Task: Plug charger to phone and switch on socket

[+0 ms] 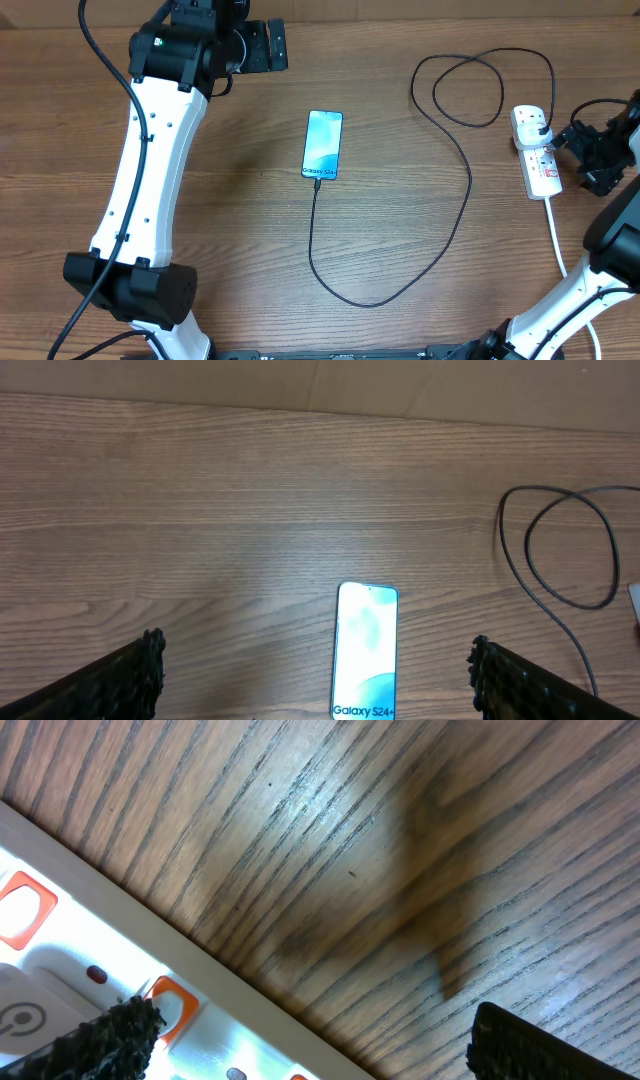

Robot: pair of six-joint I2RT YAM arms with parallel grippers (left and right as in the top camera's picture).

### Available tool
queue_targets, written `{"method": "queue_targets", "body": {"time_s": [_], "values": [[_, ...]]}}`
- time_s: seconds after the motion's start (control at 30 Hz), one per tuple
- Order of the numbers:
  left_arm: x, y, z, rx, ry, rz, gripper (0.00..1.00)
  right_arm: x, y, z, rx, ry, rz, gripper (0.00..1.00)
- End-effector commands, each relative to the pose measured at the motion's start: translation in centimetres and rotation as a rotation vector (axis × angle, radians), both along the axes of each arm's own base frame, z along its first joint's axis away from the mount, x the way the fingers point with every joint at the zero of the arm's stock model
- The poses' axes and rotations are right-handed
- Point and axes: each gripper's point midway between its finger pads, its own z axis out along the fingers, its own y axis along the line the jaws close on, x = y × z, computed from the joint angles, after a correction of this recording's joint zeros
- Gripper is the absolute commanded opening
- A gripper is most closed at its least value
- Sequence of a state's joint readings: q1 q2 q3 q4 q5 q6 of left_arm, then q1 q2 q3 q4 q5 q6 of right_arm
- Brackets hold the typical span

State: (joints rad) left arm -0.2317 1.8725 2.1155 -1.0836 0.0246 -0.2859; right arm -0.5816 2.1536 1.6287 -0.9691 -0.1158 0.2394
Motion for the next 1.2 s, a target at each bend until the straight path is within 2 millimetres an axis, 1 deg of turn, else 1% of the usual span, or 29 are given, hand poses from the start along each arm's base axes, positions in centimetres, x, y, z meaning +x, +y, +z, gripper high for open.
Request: {"method": "queue_targets", "body": {"time_s": [0.0,0.17,0.43,0.5,0.57,0.67,0.7,0.73,0.77,0.8,0.83,0.87,0.9,0.97,1.0,1.03,1.07,1.1,1.13,1.17], "values": [[0.1,0.0,-0.2,0.01,0.0,-0.001,1.0,0.2,1.7,-0.8,0.036,0.019,0.035,1.0],[0.1,0.0,-0.2,0.01,0.0,-0.001,1.0,0.2,2.1,-0.9,0.039,0.025,0.044,1.0],[0.1,0.0,-0.2,0.01,0.0,-0.001,1.0,0.1,2.3,-0.8,0.043,0.031,0.045,1.0],[0.1,0.0,-0.2,0.01,0.0,-0.001,1.0,0.0,2.3,-0.4,0.045,0.035,0.042,1.0],[0.1,0.0,-0.2,0.01,0.0,-0.001,1.0,-0.1,2.0,0.6,0.039,0.033,0.018,1.0],[0.1,0.0,-0.2,0.01,0.0,-0.001,1.0,-0.6,1.2,3.0,-0.002,0.019,-0.039,1.0],[0.1,0.0,-0.2,0.01,0.0,-0.001,1.0,-0.9,0.9,4.7,-0.025,0.003,-0.066,1.0],[0.1,0.0,-0.2,0.01,0.0,-0.001,1.0,-1.1,0.8,5.7,-0.039,-0.009,-0.08,1.0],[0.1,0.0,-0.2,0.01,0.0,-0.001,1.0,-1.5,0.6,8.2,-0.077,-0.036,-0.11,1.0],[0.1,0.0,-0.2,0.01,0.0,-0.001,1.0,-1.8,0.6,9.3,-0.094,-0.049,-0.123,1.0],[0.1,0.0,-0.2,0.01,0.0,-0.001,1.0,-2.4,0.9,11.8,-0.111,-0.084,-0.148,1.0],[0.1,0.0,-0.2,0.01,0.0,-0.001,1.0,-3.0,1.6,13.7,-0.114,-0.11,-0.163,1.0],[0.1,0.0,-0.2,0.01,0.0,-0.001,1.0,-3.4,2.1,14.9,-0.119,-0.124,-0.163,1.0],[0.1,0.0,-0.2,0.01,0.0,-0.001,1.0,-4.9,4.1,17.8,-0.133,-0.152,-0.136,1.0],[0.1,0.0,-0.2,0.01,0.0,-0.001,1.0,-5.2,4.7,18.4,-0.135,-0.159,-0.125,1.0],[0.1,0.0,-0.2,0.01,0.0,-0.001,1.0,-5.7,5.7,19.3,-0.14,-0.171,-0.107,1.0],[0.1,0.0,-0.2,0.01,0.0,-0.001,1.0,-6.5,7.7,20.8,-0.154,-0.199,-0.047,1.0],[0.1,0.0,-0.2,0.01,0.0,-0.001,1.0,-7.0,9.1,21.7,-0.167,-0.221,-0.011,1.0],[0.1,0.0,-0.2,0.01,0.0,-0.001,1.0,-7.4,10.0,22.2,-0.177,-0.236,0.009,1.0],[0.1,0.0,-0.2,0.01,0.0,-0.001,1.0,-8.1,11.8,23.1,-0.198,-0.27,0.054,1.0]]}}
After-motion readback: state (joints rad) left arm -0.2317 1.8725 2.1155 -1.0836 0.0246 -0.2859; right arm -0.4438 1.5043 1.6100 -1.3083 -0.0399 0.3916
